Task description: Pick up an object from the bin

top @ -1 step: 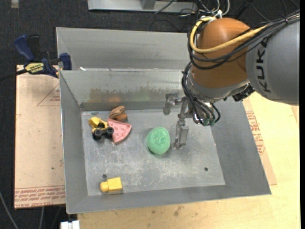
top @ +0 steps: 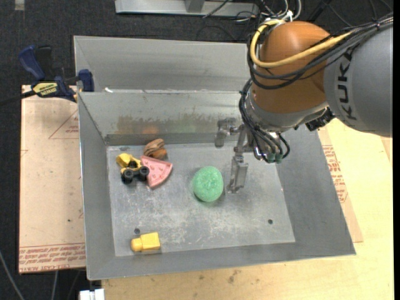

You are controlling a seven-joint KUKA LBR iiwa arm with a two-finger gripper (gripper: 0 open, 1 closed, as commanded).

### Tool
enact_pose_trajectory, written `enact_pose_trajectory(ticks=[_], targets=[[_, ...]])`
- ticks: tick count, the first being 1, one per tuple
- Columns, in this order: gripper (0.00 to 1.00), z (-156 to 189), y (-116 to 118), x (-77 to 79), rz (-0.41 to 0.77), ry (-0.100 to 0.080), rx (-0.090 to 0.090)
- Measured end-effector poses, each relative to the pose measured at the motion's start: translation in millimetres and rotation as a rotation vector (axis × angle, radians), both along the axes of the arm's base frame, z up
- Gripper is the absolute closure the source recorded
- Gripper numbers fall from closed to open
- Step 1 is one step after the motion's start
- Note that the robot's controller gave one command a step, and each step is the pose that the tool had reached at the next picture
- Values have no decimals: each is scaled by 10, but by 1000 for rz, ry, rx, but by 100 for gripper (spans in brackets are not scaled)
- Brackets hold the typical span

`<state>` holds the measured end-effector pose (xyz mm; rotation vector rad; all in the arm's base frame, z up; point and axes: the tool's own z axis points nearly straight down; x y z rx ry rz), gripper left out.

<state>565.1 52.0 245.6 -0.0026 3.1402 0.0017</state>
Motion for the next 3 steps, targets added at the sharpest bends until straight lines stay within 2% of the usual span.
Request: enact_pose_trajectory(ticks=[1,2,3], targets=[[0,-400,19,-8,31,-9,0],[0,-816,11,-18,40,1,0],[0,-1023,-6,197,82,-2,0]])
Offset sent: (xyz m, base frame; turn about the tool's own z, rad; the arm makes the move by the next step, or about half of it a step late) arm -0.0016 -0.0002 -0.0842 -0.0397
